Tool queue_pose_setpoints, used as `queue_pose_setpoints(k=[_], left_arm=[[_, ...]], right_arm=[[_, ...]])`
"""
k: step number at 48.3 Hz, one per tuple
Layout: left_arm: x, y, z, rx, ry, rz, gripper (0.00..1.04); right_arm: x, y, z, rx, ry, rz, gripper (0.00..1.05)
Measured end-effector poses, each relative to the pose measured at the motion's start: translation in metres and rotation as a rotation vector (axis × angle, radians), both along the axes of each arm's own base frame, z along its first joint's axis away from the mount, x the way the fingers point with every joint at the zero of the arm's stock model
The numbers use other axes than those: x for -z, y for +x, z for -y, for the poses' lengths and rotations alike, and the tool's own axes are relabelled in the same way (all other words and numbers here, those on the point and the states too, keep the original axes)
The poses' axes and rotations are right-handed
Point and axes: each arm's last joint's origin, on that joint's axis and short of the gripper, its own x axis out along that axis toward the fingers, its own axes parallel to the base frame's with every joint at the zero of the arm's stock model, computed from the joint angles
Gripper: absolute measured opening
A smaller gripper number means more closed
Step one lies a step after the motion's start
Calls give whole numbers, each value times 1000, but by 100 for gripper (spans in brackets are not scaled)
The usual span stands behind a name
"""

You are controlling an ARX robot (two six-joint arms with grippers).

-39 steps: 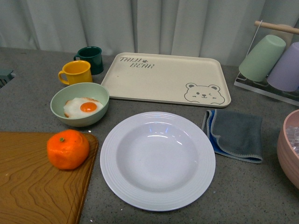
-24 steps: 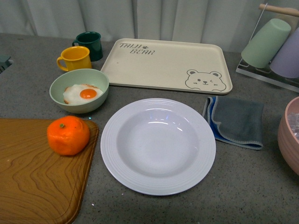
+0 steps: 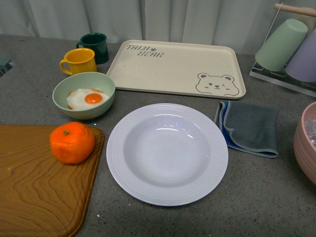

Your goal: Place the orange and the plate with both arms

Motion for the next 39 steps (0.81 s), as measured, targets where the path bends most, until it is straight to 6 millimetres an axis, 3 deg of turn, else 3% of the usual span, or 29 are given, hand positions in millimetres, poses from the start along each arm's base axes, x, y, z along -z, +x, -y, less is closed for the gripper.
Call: queue_pose_setpoints(k=[20, 24, 28, 39], left_arm=[[0, 0, 0, 0, 0, 0, 98], [4, 3, 1, -62, -57, -194, 98], [10, 14, 5, -63, -77, -308, 98], [5, 54, 15, 7, -120, -369, 98]], right_arm=[[0, 0, 0, 0, 0, 0, 95], [0, 0, 0, 0, 0, 0, 95], [0, 0, 0, 0, 0, 0, 95], [0, 0, 0, 0, 0, 1, 95]])
